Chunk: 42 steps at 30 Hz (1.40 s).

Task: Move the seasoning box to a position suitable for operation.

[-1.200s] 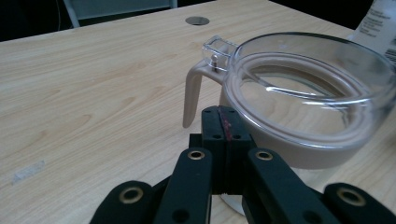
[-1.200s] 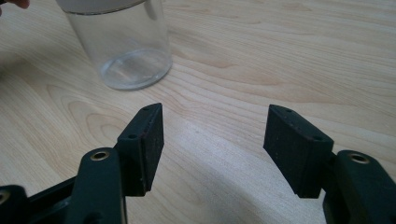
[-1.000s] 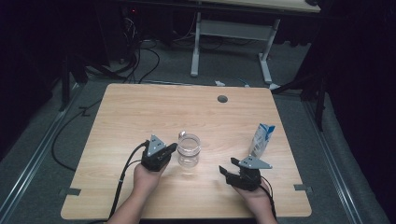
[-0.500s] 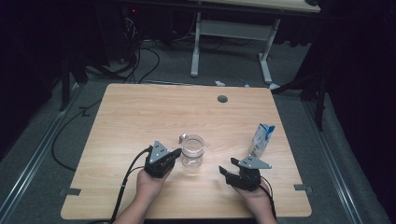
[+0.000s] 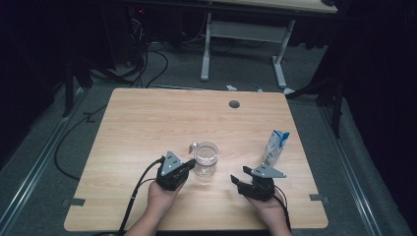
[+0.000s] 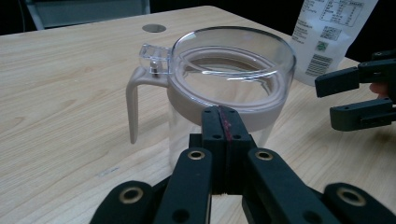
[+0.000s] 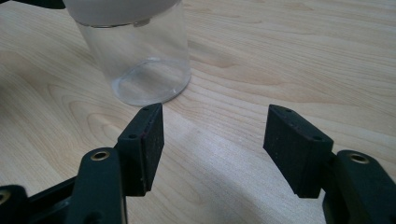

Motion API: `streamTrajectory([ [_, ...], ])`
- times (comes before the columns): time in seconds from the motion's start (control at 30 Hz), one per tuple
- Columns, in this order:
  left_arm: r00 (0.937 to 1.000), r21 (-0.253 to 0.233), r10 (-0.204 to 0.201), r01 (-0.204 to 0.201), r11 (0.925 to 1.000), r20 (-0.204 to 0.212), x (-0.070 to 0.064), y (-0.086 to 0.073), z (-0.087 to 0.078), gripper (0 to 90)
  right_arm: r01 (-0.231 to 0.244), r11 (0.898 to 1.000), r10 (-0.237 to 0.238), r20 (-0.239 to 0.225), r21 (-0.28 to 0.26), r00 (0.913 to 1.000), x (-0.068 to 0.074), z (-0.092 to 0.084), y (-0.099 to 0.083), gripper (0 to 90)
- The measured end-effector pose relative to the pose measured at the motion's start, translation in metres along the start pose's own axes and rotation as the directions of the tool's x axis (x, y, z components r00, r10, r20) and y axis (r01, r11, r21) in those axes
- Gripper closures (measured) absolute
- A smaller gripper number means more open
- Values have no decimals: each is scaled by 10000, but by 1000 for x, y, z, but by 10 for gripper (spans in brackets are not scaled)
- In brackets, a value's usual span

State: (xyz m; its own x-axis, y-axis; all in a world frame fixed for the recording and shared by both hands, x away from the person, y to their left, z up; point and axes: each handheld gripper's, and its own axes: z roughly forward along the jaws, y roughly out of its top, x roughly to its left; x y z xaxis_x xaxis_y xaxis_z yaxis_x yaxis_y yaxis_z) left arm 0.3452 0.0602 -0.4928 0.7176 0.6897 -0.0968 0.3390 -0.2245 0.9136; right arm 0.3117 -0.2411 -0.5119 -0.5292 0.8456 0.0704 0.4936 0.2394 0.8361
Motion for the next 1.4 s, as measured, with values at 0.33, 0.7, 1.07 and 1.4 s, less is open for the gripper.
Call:
streamTrajectory([
  [0.33, 10000, 37, -35, 34, 10000, 66, 1, -1, -5, 900, -3, 10000, 3, 4, -44, 10000, -1, -1, 0, 383],
  [0.7, 9954, 176, -932, 936, 9955, -216, 22, -12, -18, 891, -12, 10000, 12, -247, -6, 9997, 1, 0, 1, 434],
  [1.07, 9963, 982, -610, 668, 9929, -611, 35, -2, -22, 595, 114, 9996, -124, -398, -266, 9991, 10, 2, 15, 480],
  [1.4, 9933, 884, -179, 281, 9957, -1144, 40, 10, -16, 581, 489, 9964, -480, 144, -686, 9987, 10, 14, 41, 541],
])
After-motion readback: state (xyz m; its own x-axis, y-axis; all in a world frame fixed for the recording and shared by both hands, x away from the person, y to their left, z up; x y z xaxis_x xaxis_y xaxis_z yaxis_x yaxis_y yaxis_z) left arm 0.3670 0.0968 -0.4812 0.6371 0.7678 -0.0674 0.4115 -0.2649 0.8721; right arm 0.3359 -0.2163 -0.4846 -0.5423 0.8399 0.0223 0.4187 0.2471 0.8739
